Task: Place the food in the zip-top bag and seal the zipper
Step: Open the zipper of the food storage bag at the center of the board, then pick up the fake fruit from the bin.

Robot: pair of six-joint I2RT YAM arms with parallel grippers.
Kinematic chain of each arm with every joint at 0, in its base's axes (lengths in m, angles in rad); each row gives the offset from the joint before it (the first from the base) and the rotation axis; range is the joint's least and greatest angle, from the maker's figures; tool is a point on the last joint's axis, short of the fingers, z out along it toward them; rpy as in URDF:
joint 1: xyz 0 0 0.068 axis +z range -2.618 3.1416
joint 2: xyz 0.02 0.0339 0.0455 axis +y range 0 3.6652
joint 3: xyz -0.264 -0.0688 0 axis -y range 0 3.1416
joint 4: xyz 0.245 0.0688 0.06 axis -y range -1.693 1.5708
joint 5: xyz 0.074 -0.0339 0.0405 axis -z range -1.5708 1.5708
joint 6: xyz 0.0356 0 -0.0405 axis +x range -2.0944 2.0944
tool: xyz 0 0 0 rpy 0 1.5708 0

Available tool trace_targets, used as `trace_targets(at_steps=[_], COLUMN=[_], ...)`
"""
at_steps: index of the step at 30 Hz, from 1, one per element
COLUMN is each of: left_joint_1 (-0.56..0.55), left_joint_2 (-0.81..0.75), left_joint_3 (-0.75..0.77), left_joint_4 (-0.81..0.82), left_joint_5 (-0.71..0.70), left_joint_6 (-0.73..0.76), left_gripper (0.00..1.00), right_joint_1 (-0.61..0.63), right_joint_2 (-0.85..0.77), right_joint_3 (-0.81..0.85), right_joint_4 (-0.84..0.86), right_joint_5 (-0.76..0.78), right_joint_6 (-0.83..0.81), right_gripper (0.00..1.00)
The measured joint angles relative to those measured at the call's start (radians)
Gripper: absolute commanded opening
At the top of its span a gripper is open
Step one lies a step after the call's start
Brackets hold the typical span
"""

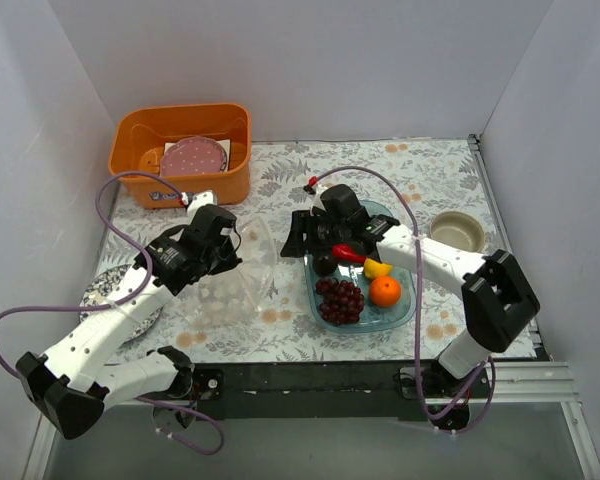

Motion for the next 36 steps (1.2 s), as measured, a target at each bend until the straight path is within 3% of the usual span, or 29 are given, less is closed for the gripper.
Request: trace_targets(at_steps=[7,16,23,31,34,36], left_joint_1=[0.0,0.0,0.0,0.0,0.0,0.0], left_joint_2=[0.0,0.0,0.001,0.001,0.001,0.003], left_joint_3=[-0.029,-0.047,-0.061,-0.064,-0.077,-0.08], left_joint_4=[0.046,0.112,0.138,0.155,0.167,0.168], left_joint_5=[0.023,0.073,0.1,0.122,0.13,0.135], left_joint_6=[-0.002,0.006,0.013,0.013,0.013,0.013], left_gripper=[0.0,0.0,0.0,0.0,0.0,0.0], right_joint_1=[0.0,-0.006,-0.009,-0.009,-0.009,-0.009], right_joint_2=[-0.185,-0.348,-0.378,-0.262,-0.249,-0.241], right_joint_3=[-0.034,-0.18,-0.261,-0.28,-0.32,-0.329], right_joint_4=[-0.056,-0.266,-0.325,-0.308,-0.28,-0.267], right_joint_5=[0.048,0.208,0.207,0.188,0.187,0.185], right_joint_6=[-0.079,-0.257,-0.375,-0.415,-0.411,-0.407], right_gripper=[0.84,0.98,0.98,0.95,0.88,0.78])
